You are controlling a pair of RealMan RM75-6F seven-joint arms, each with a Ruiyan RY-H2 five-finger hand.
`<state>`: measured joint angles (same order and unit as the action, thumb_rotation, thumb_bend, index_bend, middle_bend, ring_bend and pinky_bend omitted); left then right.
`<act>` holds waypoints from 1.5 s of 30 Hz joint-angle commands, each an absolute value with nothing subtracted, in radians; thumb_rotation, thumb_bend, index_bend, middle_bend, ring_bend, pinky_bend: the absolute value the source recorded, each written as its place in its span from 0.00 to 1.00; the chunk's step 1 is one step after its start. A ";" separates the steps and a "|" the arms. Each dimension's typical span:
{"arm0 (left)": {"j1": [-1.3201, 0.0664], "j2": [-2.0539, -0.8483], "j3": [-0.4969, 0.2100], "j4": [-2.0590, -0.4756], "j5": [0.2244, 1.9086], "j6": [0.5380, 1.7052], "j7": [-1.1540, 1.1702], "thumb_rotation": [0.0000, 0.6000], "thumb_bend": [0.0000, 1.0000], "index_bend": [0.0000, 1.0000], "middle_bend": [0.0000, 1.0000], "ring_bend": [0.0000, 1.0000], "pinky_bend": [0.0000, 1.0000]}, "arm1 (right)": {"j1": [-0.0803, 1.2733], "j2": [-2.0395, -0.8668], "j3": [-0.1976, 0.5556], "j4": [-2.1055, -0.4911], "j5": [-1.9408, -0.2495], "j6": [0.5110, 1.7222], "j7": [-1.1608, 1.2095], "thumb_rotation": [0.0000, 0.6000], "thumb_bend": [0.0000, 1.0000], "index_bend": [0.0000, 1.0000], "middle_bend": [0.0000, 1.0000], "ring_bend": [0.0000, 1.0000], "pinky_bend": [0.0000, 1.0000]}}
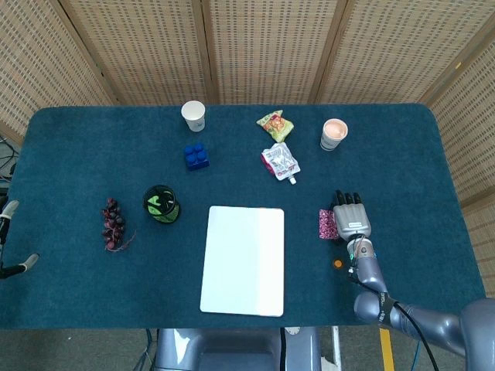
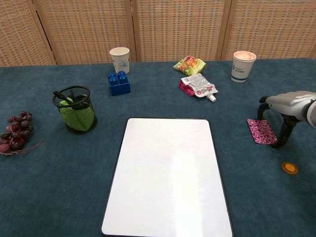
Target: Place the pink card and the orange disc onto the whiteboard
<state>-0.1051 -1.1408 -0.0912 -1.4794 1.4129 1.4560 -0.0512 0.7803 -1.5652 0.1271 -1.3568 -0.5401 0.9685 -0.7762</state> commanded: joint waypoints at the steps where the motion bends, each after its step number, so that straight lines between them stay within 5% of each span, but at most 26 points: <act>1: -0.105 -1.141 -0.091 -1.480 1.413 1.456 -0.052 1.00 0.00 0.00 0.00 0.00 0.00 | 0.781 -1.560 0.127 -1.368 -0.544 0.973 -0.775 1.00 0.21 0.45 0.00 0.00 0.00; 17: -0.103 -1.136 -0.091 -1.483 1.416 1.461 -0.058 1.00 0.00 0.00 0.00 0.00 0.00 | 0.789 -1.534 0.131 -1.453 -0.558 1.010 -0.781 1.00 0.23 0.46 0.00 0.00 0.00; 28: -0.100 -1.131 -0.090 -1.484 1.420 1.464 -0.068 1.00 0.00 0.00 0.00 0.00 0.00 | 0.813 -1.472 0.173 -1.698 -0.612 1.074 -0.777 1.00 0.23 0.46 0.00 0.00 0.00; 45: -0.101 -1.129 -0.091 -1.483 1.414 1.458 -0.076 1.00 0.00 0.00 0.00 0.00 0.00 | 0.955 -1.725 0.214 -1.723 -0.493 1.183 -0.931 1.00 0.19 0.43 0.00 0.00 0.00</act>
<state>-0.1008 -1.1291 -0.0902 -1.4831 1.4150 1.4583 -0.0760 0.9347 -1.6955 0.2081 -1.7391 -0.5114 1.1697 -0.9106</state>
